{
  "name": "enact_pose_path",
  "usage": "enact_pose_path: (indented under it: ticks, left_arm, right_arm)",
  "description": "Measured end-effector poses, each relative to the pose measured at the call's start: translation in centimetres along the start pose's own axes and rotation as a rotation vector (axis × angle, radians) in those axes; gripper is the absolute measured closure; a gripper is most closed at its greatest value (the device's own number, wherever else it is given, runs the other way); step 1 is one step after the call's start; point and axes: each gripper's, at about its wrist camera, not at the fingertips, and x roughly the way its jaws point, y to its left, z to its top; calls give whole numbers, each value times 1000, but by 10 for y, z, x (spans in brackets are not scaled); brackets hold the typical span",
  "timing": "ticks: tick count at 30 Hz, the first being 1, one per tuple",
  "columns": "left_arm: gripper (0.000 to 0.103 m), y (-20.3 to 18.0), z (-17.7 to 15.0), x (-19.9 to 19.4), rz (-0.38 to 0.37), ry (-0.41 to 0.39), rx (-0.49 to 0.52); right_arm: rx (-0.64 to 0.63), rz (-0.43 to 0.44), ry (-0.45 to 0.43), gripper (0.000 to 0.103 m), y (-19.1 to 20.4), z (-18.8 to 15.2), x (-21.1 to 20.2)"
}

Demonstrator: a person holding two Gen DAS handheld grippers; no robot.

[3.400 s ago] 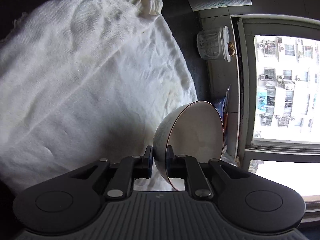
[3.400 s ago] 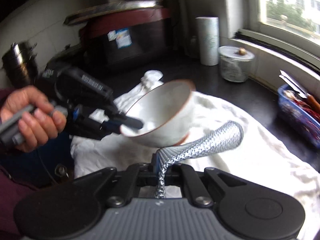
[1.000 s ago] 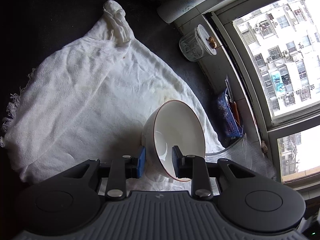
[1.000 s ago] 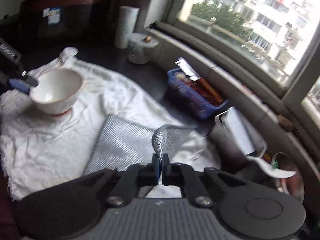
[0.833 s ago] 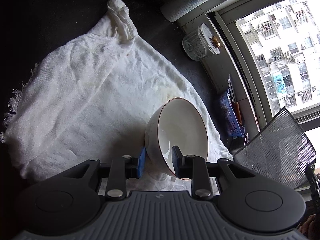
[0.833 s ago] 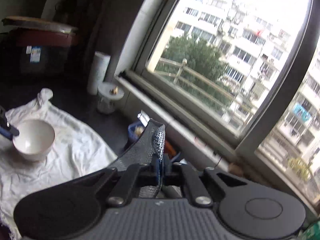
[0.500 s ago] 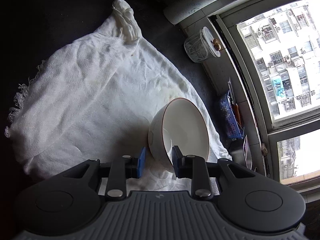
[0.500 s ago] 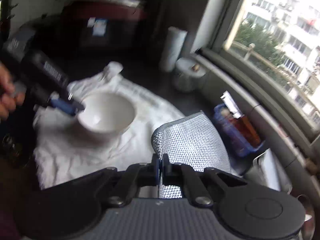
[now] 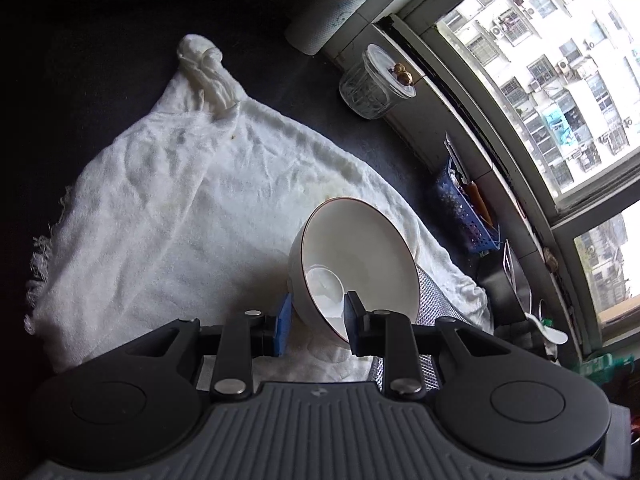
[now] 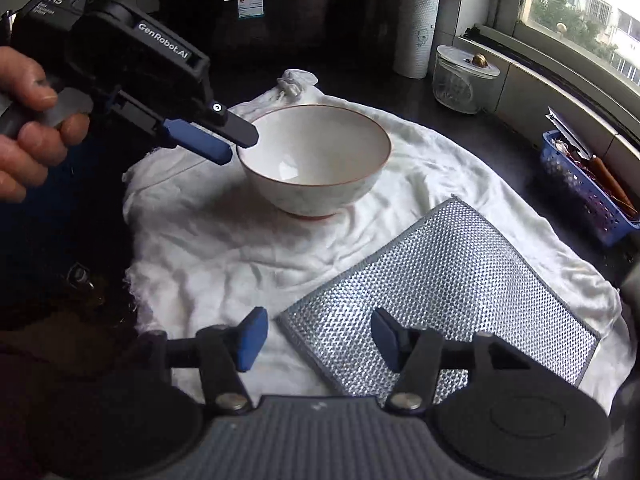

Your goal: Clean bowl

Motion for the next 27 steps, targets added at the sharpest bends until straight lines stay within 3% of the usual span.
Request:
enact_pose_path:
  ticks: [2, 5, 6, 9, 14, 23, 27]
  left_arm:
    - [75, -11, -2, -1, 30, -2, 75]
    - [41, -29, -5, -3, 86, -11, 182]
    - [37, -36, -7, -4, 104, -17, 221]
    - [35, -58, -11, -8, 160, -35, 328]
    - [35, -90, -20, -16, 222, -33, 488]
    - [35, -105, -25, -22, 250, 12, 434]
    - [35, -104, -20, -26, 216, 24, 418]
  right_arm:
    - [53, 7, 5, 23, -5, 3, -2]
    - [132, 17, 12, 13, -12, 8, -6]
    - [159, 21, 14, 10, -14, 10, -7]
    - [236, 20, 19, 3, -22, 16, -11]
    - [330, -59, 18, 1, -31, 28, -23]
    - [371, -103, 7, 1, -28, 37, -34]
    - [377, -116, 10, 1, -25, 41, -36]
